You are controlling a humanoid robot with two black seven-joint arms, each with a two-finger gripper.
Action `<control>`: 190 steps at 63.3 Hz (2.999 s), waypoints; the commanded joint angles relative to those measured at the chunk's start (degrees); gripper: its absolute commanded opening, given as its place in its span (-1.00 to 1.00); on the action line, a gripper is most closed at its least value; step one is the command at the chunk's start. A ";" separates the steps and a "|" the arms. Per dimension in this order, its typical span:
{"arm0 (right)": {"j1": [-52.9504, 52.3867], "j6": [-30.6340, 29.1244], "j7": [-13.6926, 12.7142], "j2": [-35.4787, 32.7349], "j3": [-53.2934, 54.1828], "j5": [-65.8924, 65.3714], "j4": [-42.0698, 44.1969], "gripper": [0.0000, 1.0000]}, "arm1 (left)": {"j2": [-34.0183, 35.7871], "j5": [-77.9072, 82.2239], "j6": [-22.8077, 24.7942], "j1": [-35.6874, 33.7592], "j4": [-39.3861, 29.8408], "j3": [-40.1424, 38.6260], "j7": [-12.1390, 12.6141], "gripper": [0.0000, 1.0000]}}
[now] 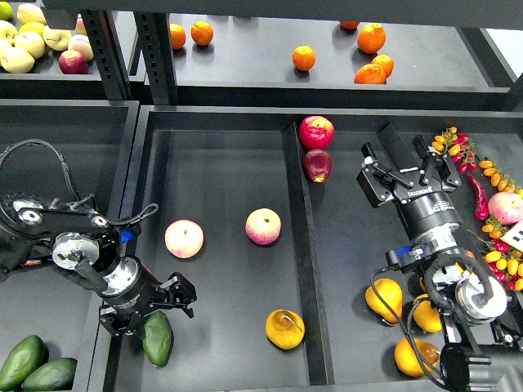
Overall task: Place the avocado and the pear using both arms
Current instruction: 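Lower the left gripper onto the green avocado and close on it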
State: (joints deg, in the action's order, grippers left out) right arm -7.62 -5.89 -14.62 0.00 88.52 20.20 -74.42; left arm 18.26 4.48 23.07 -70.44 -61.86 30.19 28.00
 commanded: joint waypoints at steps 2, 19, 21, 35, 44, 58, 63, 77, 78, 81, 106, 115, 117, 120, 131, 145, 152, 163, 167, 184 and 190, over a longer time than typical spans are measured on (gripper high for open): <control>0.15 -0.08 0.03 0.00 0.07 0.01 -0.02 0.99 | -2.08 0.00 -0.04 0.39 2.88 0.75 0.00 0.99; 0.76 -0.26 0.03 0.00 0.07 0.01 -0.02 0.99 | -4.28 0.09 -0.13 2.58 6.66 1.45 0.00 0.99; 0.94 -0.26 0.03 0.00 0.07 0.01 -0.02 1.00 | -4.28 0.09 -0.13 2.94 6.84 1.45 0.00 0.99; 1.12 -0.44 0.03 0.00 0.07 0.10 -0.02 1.00 | -4.28 0.09 -0.13 3.82 8.07 1.54 0.00 0.99; 1.12 -0.44 0.03 0.00 0.07 0.10 -0.11 0.99 | -4.37 0.09 -0.13 4.96 9.30 1.45 0.00 0.99; 1.21 -0.44 0.03 0.00 0.07 0.10 -0.11 0.99 | -6.48 1.41 -0.04 6.45 11.85 1.36 0.00 0.99; 1.21 -0.44 0.03 0.00 0.07 0.10 -0.11 0.99 | -7.00 1.41 -0.04 6.45 12.55 1.36 0.00 0.99; 1.38 -0.52 0.03 0.00 0.07 0.10 -0.11 0.99 | -8.32 1.85 0.05 8.39 14.49 1.01 0.00 0.99; 1.38 -0.52 0.03 0.00 0.07 0.10 -0.11 1.00 | -8.32 1.85 0.05 8.47 14.57 0.93 0.00 0.98; 1.47 -0.52 0.03 0.00 0.07 0.10 -0.11 0.99 | -8.50 1.85 0.05 8.48 14.57 0.93 0.00 0.98; 1.56 -0.52 0.03 0.00 0.07 0.10 -0.11 0.99 | -9.99 1.76 0.40 9.00 16.42 0.49 0.00 0.87; 1.56 -0.52 0.03 0.00 0.07 0.10 -0.11 0.99 | -10.43 1.76 0.49 9.44 17.12 0.14 0.00 0.75; 1.56 -0.52 0.03 0.00 0.07 0.10 -0.11 1.00 | -10.43 1.76 0.57 9.70 17.21 -0.31 0.00 0.67; 1.56 -0.52 0.03 0.00 0.07 0.10 -0.11 0.99 | -10.43 1.76 0.57 9.79 17.21 -0.57 0.00 0.61; 1.56 -0.52 0.03 0.00 0.07 0.10 -0.11 0.99 | -10.43 1.59 0.66 10.06 17.47 -0.74 0.00 0.42; 1.65 -0.52 0.03 0.00 0.07 0.10 -0.11 0.99 | -10.52 1.32 1.01 10.15 17.47 -1.36 0.00 0.22; 1.82 -0.61 0.03 0.00 0.07 0.10 -0.11 0.99 | -10.52 1.06 1.10 9.97 17.39 -1.45 0.00 0.09; 1.91 -0.61 0.03 0.00 0.07 0.10 -0.11 1.00 | -10.43 1.06 2.33 9.97 17.30 -3.29 0.00 -0.26; 1.91 -0.61 0.03 0.00 0.07 0.10 -0.11 1.00 | -10.35 0.97 2.68 9.71 17.04 -3.82 0.00 -0.37; 1.91 -0.79 0.03 0.00 0.07 0.10 -0.11 1.00 | -9.99 0.79 4.00 5.84 16.16 -4.52 0.00 -0.40; 1.91 -0.79 0.03 0.00 0.07 0.10 -0.11 0.99 | -9.91 0.36 4.79 4.00 15.81 -4.61 0.00 -0.40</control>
State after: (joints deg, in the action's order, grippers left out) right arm -5.71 -6.67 -14.59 0.00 88.59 20.31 -74.53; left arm 8.23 5.29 26.98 -64.37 -45.64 25.65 28.00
